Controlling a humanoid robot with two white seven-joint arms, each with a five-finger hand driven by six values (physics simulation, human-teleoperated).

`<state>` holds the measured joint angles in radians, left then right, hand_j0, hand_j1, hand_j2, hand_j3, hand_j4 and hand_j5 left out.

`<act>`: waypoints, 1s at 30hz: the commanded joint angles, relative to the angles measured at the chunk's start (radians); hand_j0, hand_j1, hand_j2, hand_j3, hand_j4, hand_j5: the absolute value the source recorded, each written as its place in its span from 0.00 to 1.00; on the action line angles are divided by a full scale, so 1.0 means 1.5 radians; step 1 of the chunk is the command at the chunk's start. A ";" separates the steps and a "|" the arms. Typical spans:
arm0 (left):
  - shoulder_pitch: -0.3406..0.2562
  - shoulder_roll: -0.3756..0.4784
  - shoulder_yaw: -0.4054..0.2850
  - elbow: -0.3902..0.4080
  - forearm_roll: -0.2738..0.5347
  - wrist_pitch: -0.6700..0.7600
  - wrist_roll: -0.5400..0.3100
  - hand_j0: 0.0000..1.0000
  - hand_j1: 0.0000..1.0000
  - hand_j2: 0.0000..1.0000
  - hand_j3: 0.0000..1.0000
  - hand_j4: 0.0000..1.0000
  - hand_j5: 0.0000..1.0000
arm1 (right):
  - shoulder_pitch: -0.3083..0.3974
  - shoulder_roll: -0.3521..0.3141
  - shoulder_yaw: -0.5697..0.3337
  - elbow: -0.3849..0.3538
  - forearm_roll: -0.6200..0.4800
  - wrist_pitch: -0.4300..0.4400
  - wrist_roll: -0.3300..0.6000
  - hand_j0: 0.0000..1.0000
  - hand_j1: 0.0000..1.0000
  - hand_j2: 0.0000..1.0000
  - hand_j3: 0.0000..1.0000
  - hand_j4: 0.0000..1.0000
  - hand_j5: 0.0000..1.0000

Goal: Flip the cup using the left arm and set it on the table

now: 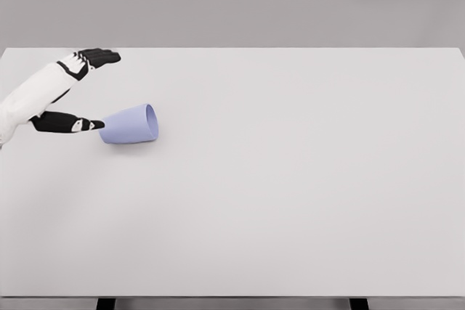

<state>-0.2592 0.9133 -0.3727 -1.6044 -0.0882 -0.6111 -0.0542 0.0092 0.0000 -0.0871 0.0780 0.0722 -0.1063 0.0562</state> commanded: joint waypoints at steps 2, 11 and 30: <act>0.000 -0.003 -0.005 0.001 -0.004 0.000 0.000 1.00 1.00 1.00 1.00 1.00 1.00 | 0.000 0.000 0.000 0.000 0.000 0.000 -0.001 1.00 1.00 1.00 1.00 1.00 1.00; -0.001 -0.001 -0.007 0.004 0.004 0.000 0.000 1.00 1.00 1.00 1.00 1.00 1.00 | 0.000 0.000 0.001 0.000 0.000 0.001 -0.001 1.00 1.00 1.00 1.00 1.00 1.00; -0.002 0.028 -0.069 -0.049 0.067 0.000 0.003 1.00 1.00 1.00 1.00 1.00 1.00 | 0.000 0.000 0.001 0.000 0.000 0.001 -0.001 1.00 1.00 1.00 1.00 1.00 1.00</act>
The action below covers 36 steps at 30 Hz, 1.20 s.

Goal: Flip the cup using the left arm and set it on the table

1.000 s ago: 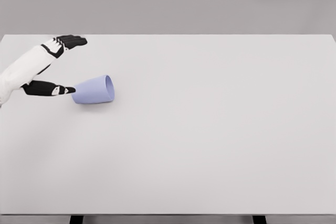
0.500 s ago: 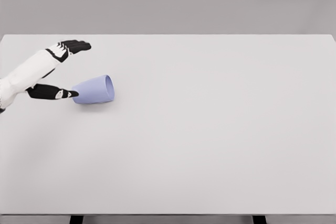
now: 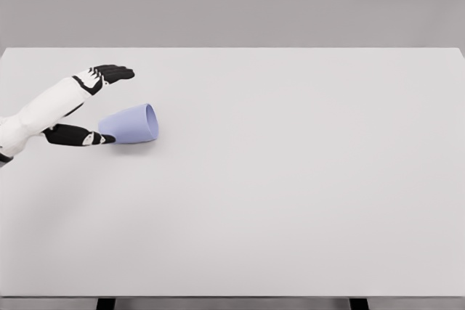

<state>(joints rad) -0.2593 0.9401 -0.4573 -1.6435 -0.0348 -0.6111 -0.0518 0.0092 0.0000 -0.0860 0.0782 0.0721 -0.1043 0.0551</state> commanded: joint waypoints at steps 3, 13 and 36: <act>0.014 0.025 -0.034 -0.106 0.074 0.124 0.002 1.00 1.00 1.00 1.00 1.00 1.00 | 0.000 0.000 0.000 0.000 0.000 0.000 0.000 1.00 1.00 1.00 1.00 1.00 1.00; 0.007 -0.002 -0.035 -0.106 0.105 0.315 0.005 1.00 1.00 1.00 1.00 1.00 1.00 | 0.000 0.000 0.000 0.000 0.000 0.000 0.000 1.00 1.00 1.00 1.00 1.00 1.00; -0.037 -0.067 -0.093 -0.106 0.096 0.543 0.005 1.00 1.00 1.00 1.00 1.00 1.00 | 0.000 0.000 0.000 0.000 0.000 0.000 0.000 1.00 1.00 1.00 1.00 1.00 1.00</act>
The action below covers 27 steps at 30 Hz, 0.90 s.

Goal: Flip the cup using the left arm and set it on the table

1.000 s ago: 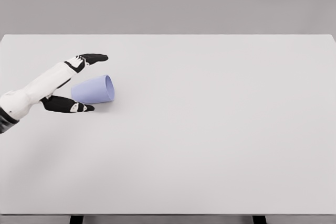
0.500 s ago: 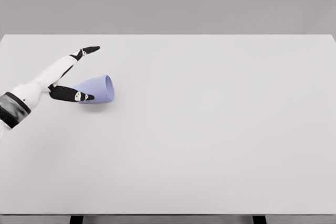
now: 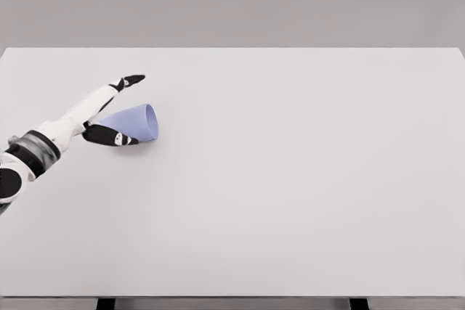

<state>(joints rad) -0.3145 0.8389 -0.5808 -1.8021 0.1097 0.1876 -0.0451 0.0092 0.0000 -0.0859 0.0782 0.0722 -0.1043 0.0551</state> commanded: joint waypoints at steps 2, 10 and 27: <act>0.000 0.000 -0.011 0.000 -0.001 0.011 -0.001 1.00 1.00 1.00 1.00 1.00 1.00 | 0.000 0.000 0.000 0.000 0.000 0.000 0.000 1.00 1.00 1.00 1.00 1.00 1.00; -0.001 0.000 -0.013 0.000 0.001 0.042 -0.005 1.00 1.00 1.00 1.00 1.00 1.00 | 0.000 0.000 0.000 0.000 0.000 0.000 0.000 1.00 1.00 1.00 1.00 1.00 1.00; -0.039 -0.035 -0.042 0.000 0.002 0.124 0.001 1.00 1.00 1.00 1.00 1.00 1.00 | 0.000 0.000 0.000 0.000 0.000 0.000 0.000 1.00 1.00 1.00 1.00 1.00 1.00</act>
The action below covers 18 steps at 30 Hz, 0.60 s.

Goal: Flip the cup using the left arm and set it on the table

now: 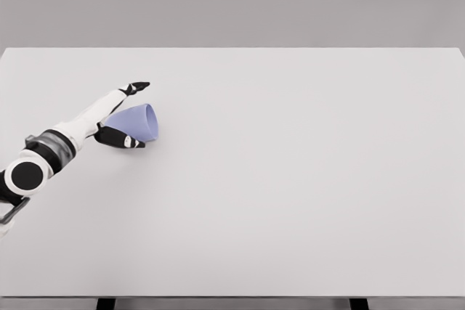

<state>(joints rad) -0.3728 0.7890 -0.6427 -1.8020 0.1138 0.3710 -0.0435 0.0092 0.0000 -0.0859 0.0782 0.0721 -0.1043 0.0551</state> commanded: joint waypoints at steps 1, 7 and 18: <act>0.000 -0.001 -0.001 0.001 -0.001 0.003 0.000 1.00 1.00 1.00 1.00 1.00 1.00 | 0.000 0.000 0.000 0.000 0.000 0.000 0.000 1.00 1.00 1.00 1.00 1.00 1.00; -0.001 -0.001 -0.001 0.001 -0.001 0.030 0.000 1.00 1.00 1.00 1.00 1.00 1.00 | 0.000 0.000 0.000 0.000 0.000 0.000 0.000 1.00 1.00 1.00 1.00 1.00 1.00; -0.005 -0.002 -0.009 0.019 -0.002 0.031 0.000 1.00 1.00 1.00 1.00 1.00 1.00 | 0.000 0.000 0.000 0.000 0.000 0.000 0.000 1.00 1.00 1.00 1.00 1.00 1.00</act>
<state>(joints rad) -0.3804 0.7854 -0.6555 -1.7807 0.1132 0.4175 -0.0433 0.0092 0.0000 -0.0862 0.0782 0.0721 -0.1043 0.0551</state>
